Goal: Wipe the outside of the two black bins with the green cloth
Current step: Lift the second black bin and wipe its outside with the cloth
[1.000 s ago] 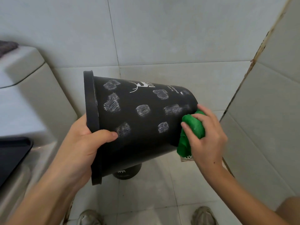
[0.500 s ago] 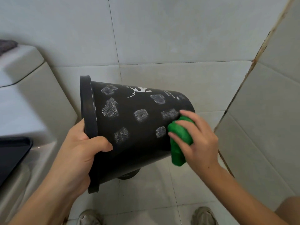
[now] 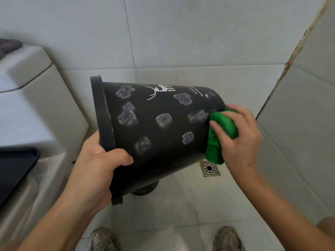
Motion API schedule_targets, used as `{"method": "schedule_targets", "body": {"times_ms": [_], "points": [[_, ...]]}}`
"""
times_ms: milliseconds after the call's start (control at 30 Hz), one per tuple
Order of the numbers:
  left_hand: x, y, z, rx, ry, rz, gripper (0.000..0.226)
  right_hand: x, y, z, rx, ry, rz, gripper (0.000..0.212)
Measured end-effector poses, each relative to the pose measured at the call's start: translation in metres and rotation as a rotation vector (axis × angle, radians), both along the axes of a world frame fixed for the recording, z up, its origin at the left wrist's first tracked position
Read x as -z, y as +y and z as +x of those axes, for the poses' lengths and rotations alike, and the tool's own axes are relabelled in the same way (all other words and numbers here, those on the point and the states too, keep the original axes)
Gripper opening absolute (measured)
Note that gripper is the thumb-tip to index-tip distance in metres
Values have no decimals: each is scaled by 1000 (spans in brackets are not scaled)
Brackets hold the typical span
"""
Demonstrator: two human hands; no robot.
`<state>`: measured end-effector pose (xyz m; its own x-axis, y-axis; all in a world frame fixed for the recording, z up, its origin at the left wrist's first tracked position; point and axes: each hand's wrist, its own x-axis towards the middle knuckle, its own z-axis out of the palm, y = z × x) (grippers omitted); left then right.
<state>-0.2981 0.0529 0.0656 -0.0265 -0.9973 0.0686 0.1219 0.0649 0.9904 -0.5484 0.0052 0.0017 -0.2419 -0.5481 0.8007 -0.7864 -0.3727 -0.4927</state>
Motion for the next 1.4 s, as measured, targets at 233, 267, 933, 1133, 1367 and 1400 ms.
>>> {"method": "schedule_targets", "body": {"times_ms": [233, 267, 933, 1133, 1367, 1400], "points": [[5, 0, 3, 11, -83, -25, 40, 6, 5, 5, -67, 83, 66, 35], [6, 1, 2, 15, -99, -37, 40, -2, -3, -1, -43, 0, 81, 36], [4, 8, -11, 42, -152, -72, 22, -6, 17, 18, -140, 168, 37, 31], [5, 11, -18, 56, -185, -112, 25, -17, -2, 0, -21, -36, 159, 34], [11, 8, -16, 70, -176, -81, 34, -10, 11, 11, -69, 85, 133, 31], [10, 8, -18, 71, -193, -96, 30, -14, 5, 6, -29, 12, 169, 32]]}}
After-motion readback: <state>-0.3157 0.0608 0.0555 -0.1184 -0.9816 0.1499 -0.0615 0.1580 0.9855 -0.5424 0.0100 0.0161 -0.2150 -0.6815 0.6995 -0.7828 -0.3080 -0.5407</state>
